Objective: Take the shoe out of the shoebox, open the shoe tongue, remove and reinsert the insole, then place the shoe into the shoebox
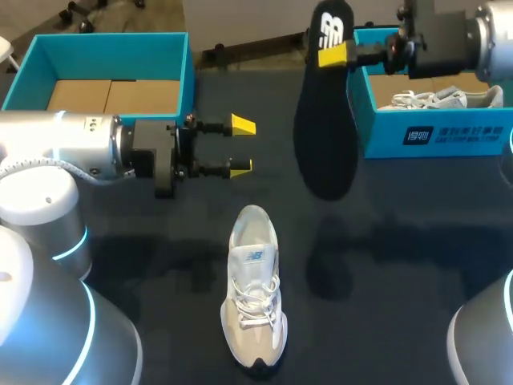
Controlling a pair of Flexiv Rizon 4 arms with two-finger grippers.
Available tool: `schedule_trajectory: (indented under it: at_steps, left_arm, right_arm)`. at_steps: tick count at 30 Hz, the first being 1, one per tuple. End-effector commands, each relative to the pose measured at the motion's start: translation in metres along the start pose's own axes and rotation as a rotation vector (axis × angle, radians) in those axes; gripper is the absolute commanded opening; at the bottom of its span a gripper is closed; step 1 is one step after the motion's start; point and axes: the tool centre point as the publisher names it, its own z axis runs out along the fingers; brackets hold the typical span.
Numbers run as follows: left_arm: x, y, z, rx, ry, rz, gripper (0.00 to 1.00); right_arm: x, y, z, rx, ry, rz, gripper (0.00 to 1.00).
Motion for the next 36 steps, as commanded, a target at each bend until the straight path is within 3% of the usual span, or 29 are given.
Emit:
schedule_trajectory:
  at_steps: [1, 9, 14, 16, 32, 36]
  left_arm:
    - [0.001, 0.001, 0.002, 0.0, -0.002, 0.002, 1.0]
    - [0.001, 0.001, 0.002, 0.0, -0.002, 0.002, 1.0]
    - [0.001, 0.001, 0.002, 0.0, -0.002, 0.002, 1.0]
    - [0.001, 0.001, 0.002, 0.0, -0.002, 0.002, 1.0]
    - [0.001, 0.001, 0.002, 0.0, -0.002, 0.002, 1.0]
    - [0.001, 0.001, 0.002, 0.0, -0.002, 0.002, 1.0]
  right_arm:
    - [-0.002, 0.013, 0.007, 0.062, 0.001, 0.0, 0.0]
    - [-0.06, 0.013, 0.017, 0.027, -0.015, 0.181, 0.0]
    - [-0.081, 0.012, 0.024, 0.057, -0.012, 0.23, 0.0]
    - [-0.089, 0.007, 0.025, 0.106, -0.027, 0.284, 0.0]
    - [-0.089, 0.007, 0.025, 0.106, -0.027, 0.284, 0.0]
    - [-0.112, -0.006, 0.033, 0.108, -0.006, 0.386, 0.0]
